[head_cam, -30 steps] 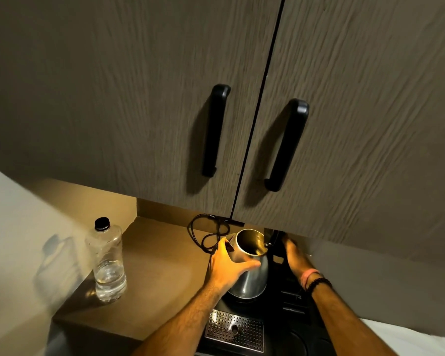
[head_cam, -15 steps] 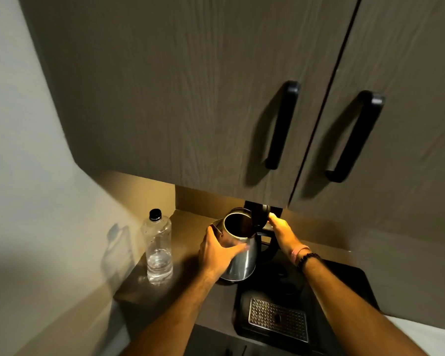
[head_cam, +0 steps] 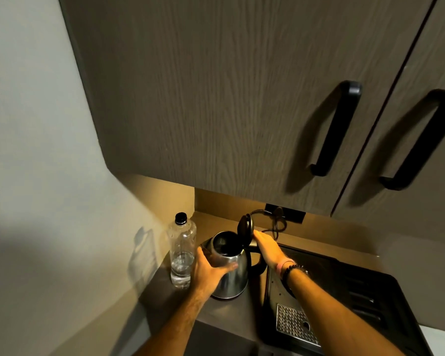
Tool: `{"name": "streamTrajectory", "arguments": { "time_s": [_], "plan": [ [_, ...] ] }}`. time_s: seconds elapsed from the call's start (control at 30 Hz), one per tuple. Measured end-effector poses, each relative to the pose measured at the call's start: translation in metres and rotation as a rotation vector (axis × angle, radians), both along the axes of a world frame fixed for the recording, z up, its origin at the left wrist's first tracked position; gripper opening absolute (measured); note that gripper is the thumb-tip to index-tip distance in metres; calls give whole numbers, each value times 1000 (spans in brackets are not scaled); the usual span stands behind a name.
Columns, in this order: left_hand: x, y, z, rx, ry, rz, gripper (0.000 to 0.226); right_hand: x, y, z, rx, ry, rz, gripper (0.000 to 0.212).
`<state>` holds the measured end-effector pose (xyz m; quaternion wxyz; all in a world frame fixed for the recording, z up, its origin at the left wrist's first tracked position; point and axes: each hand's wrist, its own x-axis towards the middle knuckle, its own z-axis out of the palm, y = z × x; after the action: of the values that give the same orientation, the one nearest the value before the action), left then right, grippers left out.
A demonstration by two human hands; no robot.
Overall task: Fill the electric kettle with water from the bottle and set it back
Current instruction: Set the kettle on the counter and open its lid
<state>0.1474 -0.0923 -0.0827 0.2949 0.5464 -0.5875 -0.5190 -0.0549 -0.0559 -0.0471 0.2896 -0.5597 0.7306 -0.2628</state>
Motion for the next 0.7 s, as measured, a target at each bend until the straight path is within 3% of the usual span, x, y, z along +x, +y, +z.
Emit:
{"name": "streamTrajectory", "arguments": {
  "time_s": [0.13, 0.2, 0.27, 0.37, 0.47, 0.57, 0.63, 0.7],
  "plan": [
    [4, -1, 1, -20, -26, -21, 151, 14, 9, 18, 66, 137, 18, 48],
    [7, 3, 6, -76, -75, -52, 143, 11, 6, 15, 39, 266, 51, 43],
    [14, 14, 19, -190, -213, -52, 109, 9, 1, 10, 5, 413, 57, 54],
    [27, 26, 43, -589, -390, 56, 37, 7, -4, 4, 5, 626, 85, 68],
    [41, 19, 64, -924, -360, 256, 14, 8, -2, 1, 67, 732, 33, 69],
    [54, -9, 85, -905, -459, 328, 27, 8, -1, -1, 103, 656, -39, 74],
    [60, -26, 91, -769, -538, 237, 44, 8, 0, 0, 97, 628, -50, 75],
    [64, -34, 94, -701, -539, 137, 47, 11, 3, 2, 108, 611, -27, 75]
  ]
}}
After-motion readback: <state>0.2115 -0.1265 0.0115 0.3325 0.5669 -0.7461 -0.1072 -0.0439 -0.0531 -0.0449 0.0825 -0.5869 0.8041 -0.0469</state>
